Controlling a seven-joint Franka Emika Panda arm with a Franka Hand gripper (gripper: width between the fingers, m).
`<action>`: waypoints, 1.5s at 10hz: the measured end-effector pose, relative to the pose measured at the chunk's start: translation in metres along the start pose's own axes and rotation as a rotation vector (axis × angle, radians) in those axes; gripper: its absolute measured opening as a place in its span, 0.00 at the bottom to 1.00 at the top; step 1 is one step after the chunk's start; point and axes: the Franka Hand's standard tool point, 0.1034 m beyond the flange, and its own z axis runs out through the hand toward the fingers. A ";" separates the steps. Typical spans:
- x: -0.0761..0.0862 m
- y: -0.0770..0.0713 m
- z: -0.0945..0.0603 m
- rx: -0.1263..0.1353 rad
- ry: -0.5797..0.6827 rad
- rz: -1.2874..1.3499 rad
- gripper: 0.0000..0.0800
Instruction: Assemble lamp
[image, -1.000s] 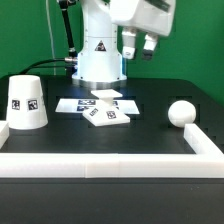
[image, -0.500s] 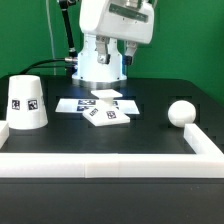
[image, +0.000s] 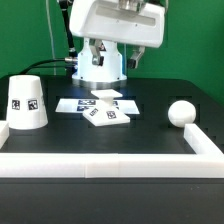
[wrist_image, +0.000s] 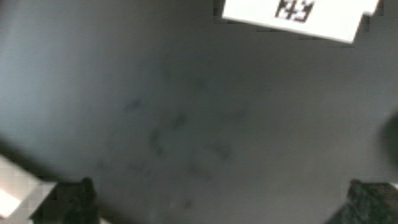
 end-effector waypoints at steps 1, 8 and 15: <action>-0.014 -0.006 0.009 0.016 -0.006 -0.001 0.87; -0.033 -0.017 0.023 0.076 -0.039 0.050 0.87; -0.051 -0.032 0.058 0.155 -0.092 0.146 0.87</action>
Offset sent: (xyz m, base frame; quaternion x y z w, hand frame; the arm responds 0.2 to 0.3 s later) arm -0.0217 0.0052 -0.0175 0.0600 -0.0225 0.0371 0.9973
